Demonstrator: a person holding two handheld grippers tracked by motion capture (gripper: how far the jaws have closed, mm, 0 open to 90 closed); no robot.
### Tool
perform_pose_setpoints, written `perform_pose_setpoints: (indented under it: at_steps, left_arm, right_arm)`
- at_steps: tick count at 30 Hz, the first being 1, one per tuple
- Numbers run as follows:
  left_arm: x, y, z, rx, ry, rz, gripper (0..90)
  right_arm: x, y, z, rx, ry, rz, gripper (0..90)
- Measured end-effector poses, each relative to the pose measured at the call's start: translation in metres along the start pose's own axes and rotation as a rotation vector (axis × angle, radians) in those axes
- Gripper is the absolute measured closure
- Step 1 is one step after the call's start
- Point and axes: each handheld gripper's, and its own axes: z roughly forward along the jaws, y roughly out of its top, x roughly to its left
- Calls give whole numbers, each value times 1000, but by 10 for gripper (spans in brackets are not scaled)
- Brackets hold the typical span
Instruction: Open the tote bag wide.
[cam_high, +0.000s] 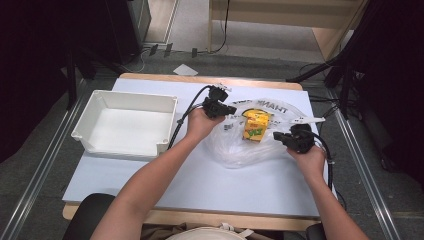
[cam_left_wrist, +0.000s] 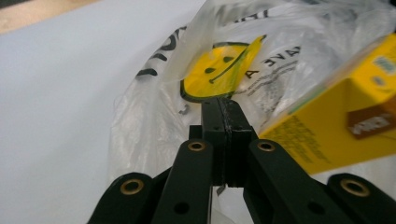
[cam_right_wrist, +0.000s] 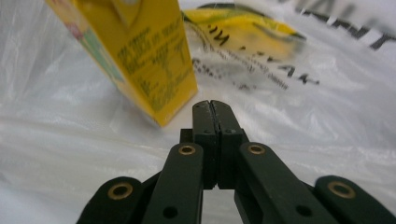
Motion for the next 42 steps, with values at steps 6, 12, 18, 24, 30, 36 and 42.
perform_pose_setpoints:
  at_steps: [6,12,18,24,30,36,42]
  left_arm:
    - [7,-9,24,40,32,-15,900]
    - [20,-17,34,38,55,-52,900]
    - [29,-22,40,52,77,-71,900]
    - [34,-24,37,41,91,-69,900]
    - [39,-24,36,29,125,-65,900]
    - [45,-24,34,30,149,-63,900]
    - [49,-24,32,27,154,-82,900]
  right_arm:
    - [3,-17,1,21,-12,-11,900]
    - [1,-30,1,45,-8,-13,900]
    - [0,-42,-7,45,3,-38,900]
    - [-3,-53,-14,21,22,-44,900]
    - [-3,-57,-17,1,19,-79,900]
    - [-3,-58,-17,4,16,-78,900]
    - [-3,-62,-20,-4,23,-87,900]
